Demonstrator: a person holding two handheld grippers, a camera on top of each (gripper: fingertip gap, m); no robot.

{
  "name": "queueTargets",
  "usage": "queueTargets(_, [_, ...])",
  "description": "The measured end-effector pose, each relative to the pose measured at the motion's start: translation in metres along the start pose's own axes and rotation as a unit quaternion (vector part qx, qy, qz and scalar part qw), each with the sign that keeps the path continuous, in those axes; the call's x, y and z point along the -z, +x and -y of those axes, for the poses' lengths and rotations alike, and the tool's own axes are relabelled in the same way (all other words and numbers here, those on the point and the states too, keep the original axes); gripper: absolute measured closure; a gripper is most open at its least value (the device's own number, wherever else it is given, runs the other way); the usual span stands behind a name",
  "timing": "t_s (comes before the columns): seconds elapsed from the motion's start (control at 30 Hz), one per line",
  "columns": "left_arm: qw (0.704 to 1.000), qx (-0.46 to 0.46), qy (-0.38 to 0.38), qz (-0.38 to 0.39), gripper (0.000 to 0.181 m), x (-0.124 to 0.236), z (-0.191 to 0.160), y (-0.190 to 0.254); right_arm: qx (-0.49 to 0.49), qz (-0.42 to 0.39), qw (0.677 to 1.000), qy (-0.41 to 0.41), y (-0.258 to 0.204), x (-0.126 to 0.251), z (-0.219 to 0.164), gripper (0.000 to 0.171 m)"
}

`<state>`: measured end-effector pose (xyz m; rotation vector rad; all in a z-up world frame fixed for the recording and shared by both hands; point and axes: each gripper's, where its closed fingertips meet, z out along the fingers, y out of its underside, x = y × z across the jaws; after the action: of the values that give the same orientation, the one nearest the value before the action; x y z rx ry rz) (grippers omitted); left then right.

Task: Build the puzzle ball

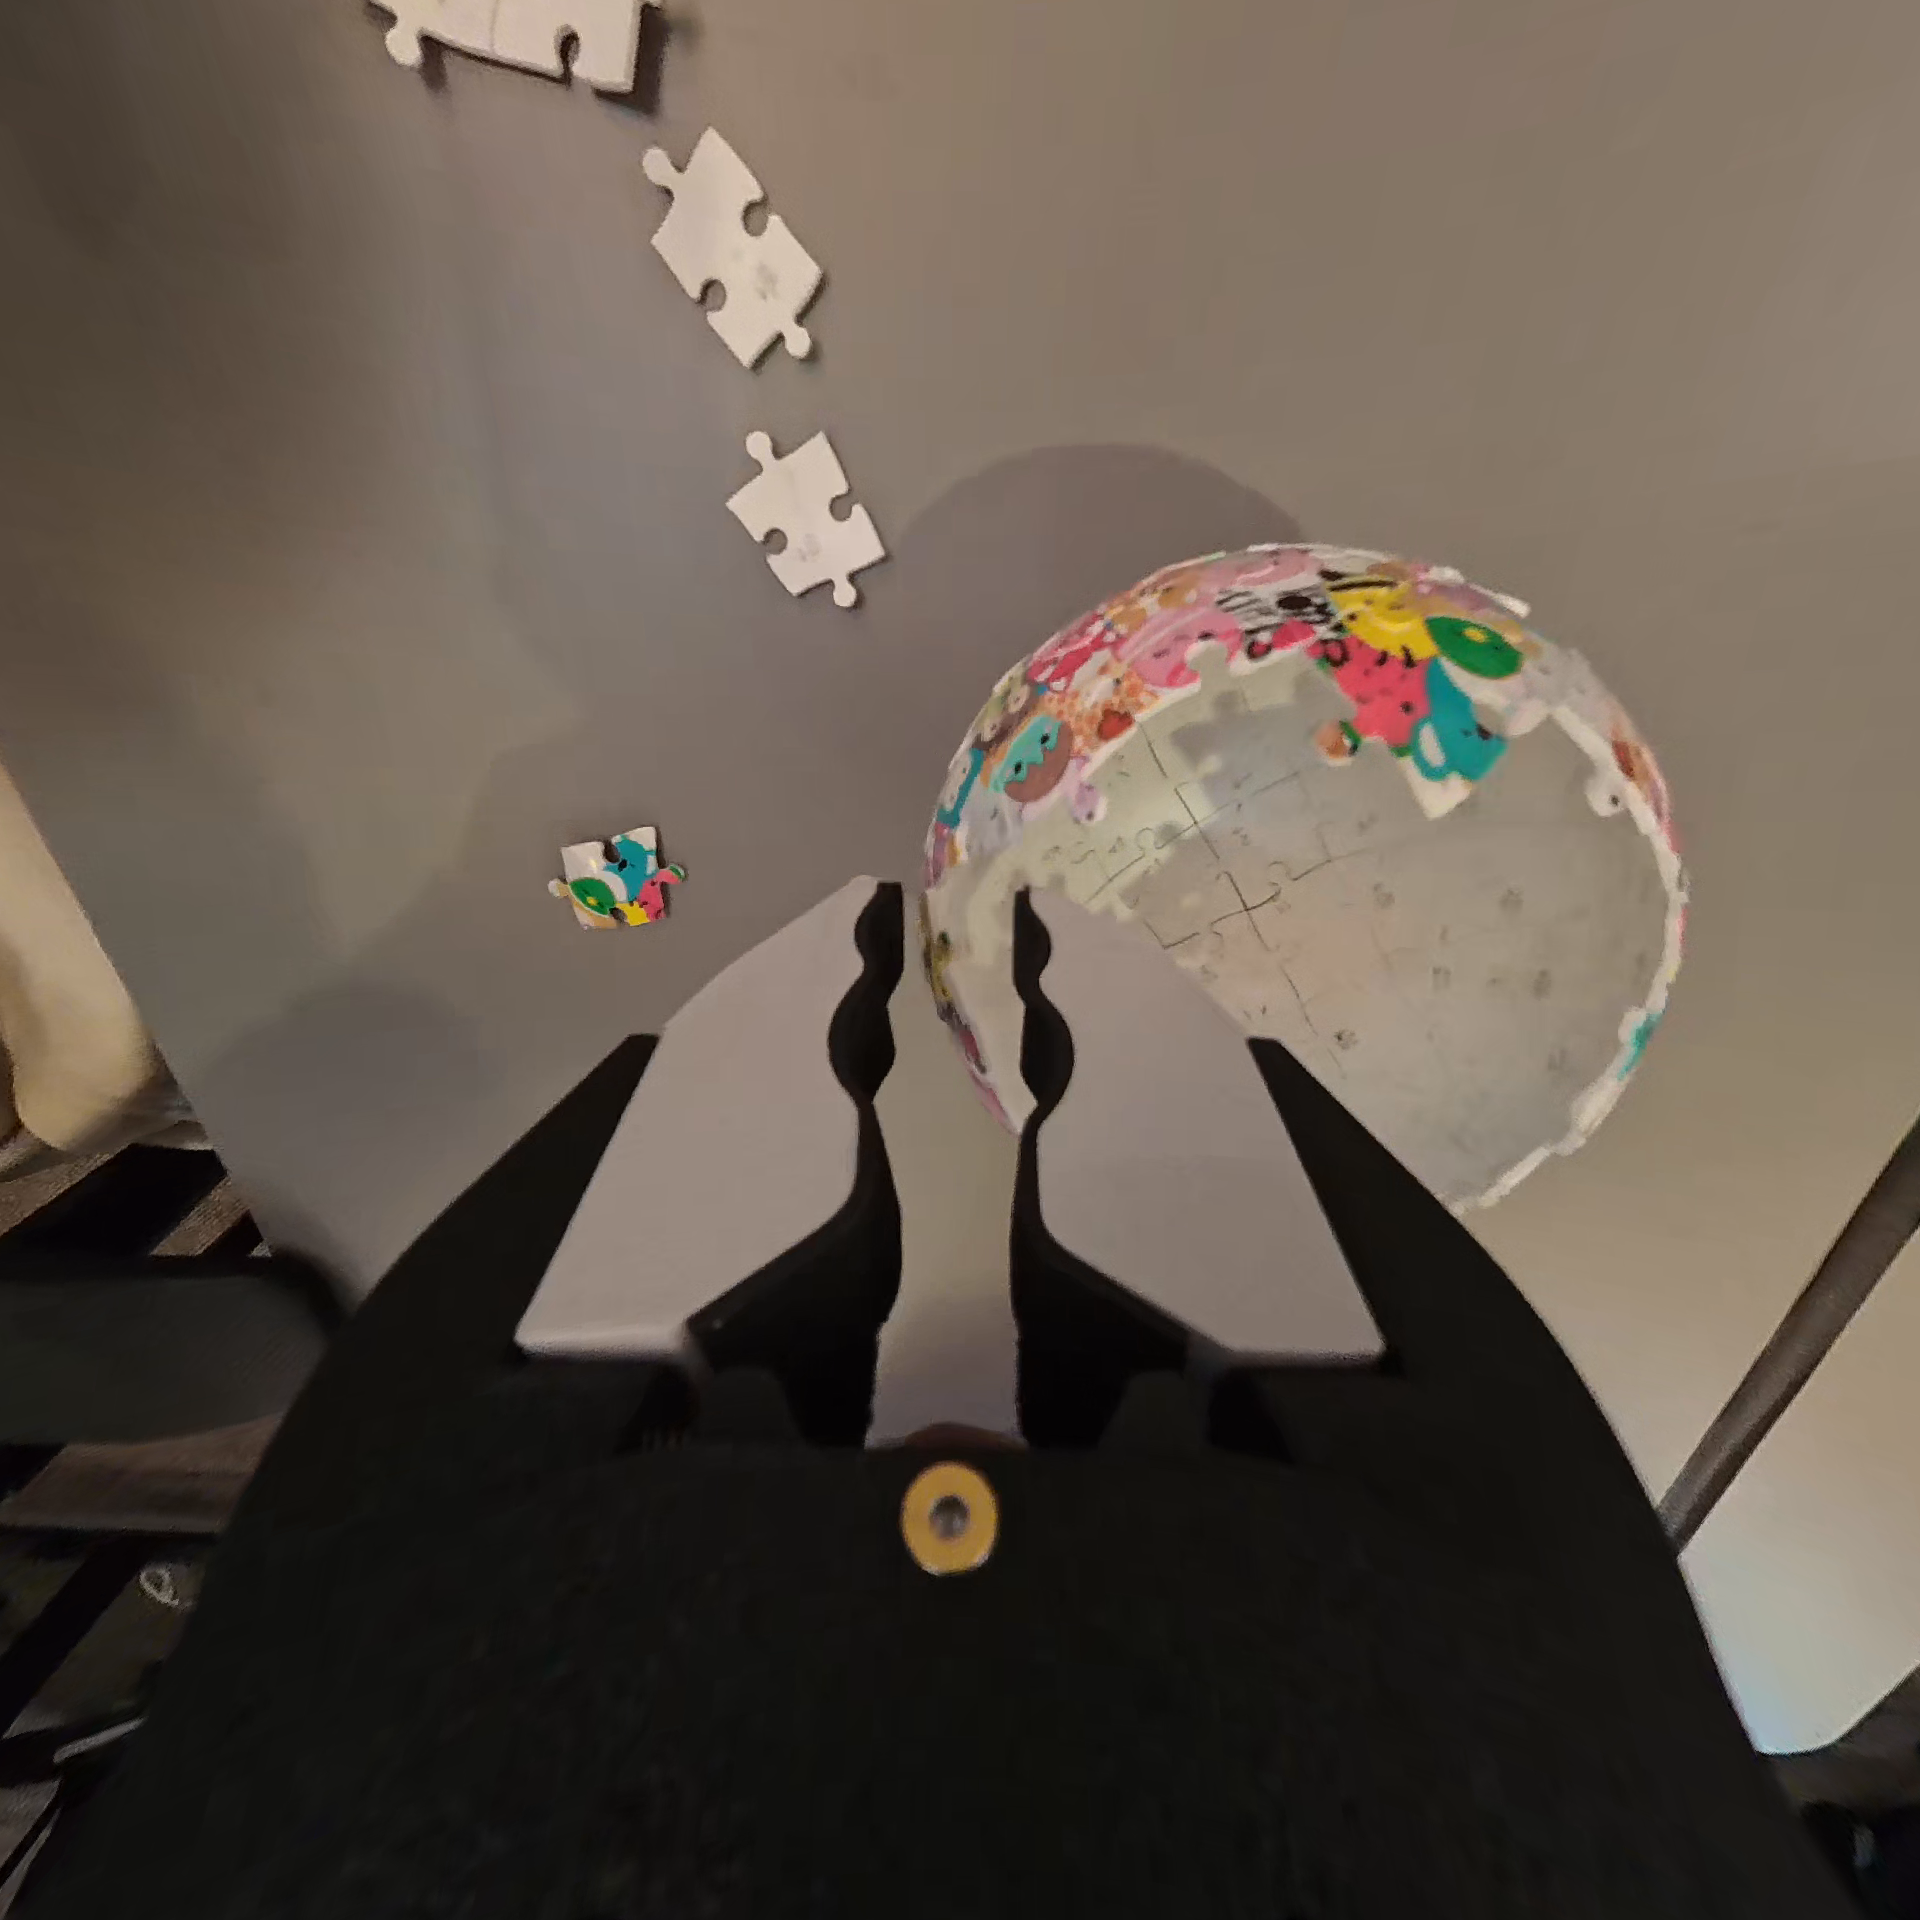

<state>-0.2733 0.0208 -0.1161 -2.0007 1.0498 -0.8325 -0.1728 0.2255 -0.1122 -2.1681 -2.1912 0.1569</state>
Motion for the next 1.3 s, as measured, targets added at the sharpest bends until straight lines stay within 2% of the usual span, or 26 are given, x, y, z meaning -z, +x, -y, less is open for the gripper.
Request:
queueTargets(0.1, [1.0,-0.006,0.0,0.004,0.108,0.004,-0.001,0.0,0.005,0.005,1.0,-0.023,0.0,-0.003,-0.004,0.151])
queueTargets(0.47, [1.0,-0.022,-0.005,-0.007,0.109,0.003,0.0,0.007,0.007,0.021,0.999,-0.025,0.001,-0.007,-0.002,0.157])
queueTargets(0.63, [1.0,-0.016,-0.001,-0.016,0.111,0.003,0.002,0.008,0.002,0.034,0.999,-0.024,0.0,-0.007,-0.002,0.165])
queueTargets(0.83, [1.0,-0.018,-0.004,-0.014,0.111,0.002,0.0,0.007,0.003,0.036,0.999,-0.016,0.001,-0.006,-0.002,0.164])
queueTargets(0.9, [1.0,-0.017,-0.005,-0.013,0.111,0.002,0.0,0.007,0.003,0.033,0.999,-0.011,0.002,-0.001,-0.002,0.152])
queueTargets(1.0, [1.0,-0.016,-0.006,-0.012,0.111,0.001,-0.001,0.006,0.008,0.012,1.0,-0.007,0.007,0.006,-0.004,0.144])
queueTargets(1.3, [1.0,-0.021,-0.009,-0.012,0.112,0.0,-0.002,0.007,0.018,-0.012,0.999,0.025,0.007,0.002,0.002,0.155])
